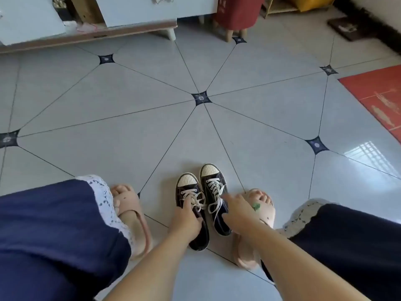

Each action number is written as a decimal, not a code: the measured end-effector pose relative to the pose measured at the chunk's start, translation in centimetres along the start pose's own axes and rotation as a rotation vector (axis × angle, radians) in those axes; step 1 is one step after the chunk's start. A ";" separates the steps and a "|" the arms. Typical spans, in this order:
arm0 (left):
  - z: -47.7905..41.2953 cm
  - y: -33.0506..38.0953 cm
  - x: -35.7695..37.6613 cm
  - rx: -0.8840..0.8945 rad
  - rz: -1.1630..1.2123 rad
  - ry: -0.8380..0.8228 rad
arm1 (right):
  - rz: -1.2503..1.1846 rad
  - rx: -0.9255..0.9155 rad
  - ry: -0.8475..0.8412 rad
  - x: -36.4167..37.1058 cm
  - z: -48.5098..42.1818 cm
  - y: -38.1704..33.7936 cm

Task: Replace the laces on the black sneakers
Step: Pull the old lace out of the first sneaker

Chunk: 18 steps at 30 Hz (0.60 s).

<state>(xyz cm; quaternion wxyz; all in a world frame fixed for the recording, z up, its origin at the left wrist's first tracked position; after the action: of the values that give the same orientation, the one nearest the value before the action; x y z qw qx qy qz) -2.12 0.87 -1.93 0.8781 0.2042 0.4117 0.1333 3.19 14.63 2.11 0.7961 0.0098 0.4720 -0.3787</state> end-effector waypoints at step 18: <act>-8.8 0.1 1.0 0.139 -0.033 0.126 | -0.296 0.153 0.189 4.7 -9.2 1.3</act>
<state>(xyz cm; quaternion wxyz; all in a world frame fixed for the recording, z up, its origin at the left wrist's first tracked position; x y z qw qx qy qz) -8.32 3.55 -7.65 0.8363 0.2491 0.4776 0.1022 -1.56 16.20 -7.04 0.6809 0.0361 0.5107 -0.5237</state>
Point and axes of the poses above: each hand's wrist, its own z-axis away from the middle knuckle, its own x-axis out of the palm, y = z × x, the point moved 3 cm from there along -z, towards the middle knuckle, and after that the axes turned 6 degrees about y, right-handed, at the moved point
